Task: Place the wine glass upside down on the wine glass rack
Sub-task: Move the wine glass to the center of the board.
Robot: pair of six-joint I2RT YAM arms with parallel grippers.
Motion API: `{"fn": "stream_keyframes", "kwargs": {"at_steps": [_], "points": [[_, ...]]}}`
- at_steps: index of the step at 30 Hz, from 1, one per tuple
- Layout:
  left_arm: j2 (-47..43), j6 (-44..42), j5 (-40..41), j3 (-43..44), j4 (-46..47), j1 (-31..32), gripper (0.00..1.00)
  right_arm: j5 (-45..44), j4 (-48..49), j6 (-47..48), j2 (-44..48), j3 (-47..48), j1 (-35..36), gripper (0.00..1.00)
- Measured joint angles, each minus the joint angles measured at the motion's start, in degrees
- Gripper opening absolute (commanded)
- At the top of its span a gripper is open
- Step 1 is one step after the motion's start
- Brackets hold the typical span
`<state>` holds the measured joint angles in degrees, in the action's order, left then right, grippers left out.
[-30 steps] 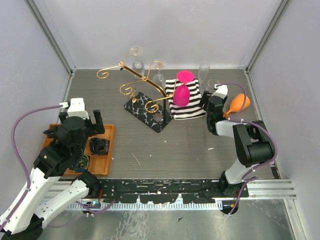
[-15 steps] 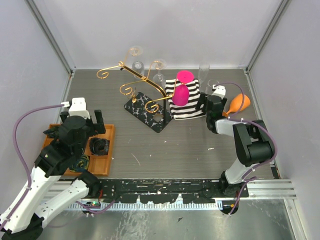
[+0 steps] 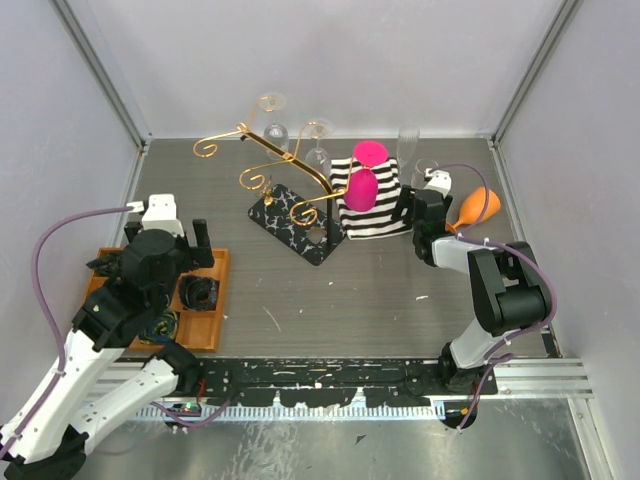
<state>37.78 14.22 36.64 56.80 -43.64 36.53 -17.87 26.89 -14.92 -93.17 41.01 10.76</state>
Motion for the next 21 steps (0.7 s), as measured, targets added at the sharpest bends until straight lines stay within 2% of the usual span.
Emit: {"fn": "stream_keyframes", "kwargs": {"at_steps": [14, 21], "points": [[0.0, 0.0, -0.1, 0.0, 0.0, 0.0, 0.98, -0.4, 3.1, 2.1, 0.0, 0.0, 0.0, 0.78], [0.1, 0.0, -0.1, 0.0, 0.0, 0.0, 0.98, -1.1, 5.5, 3.7, 0.0, 0.0, 0.0, 0.90]]}}
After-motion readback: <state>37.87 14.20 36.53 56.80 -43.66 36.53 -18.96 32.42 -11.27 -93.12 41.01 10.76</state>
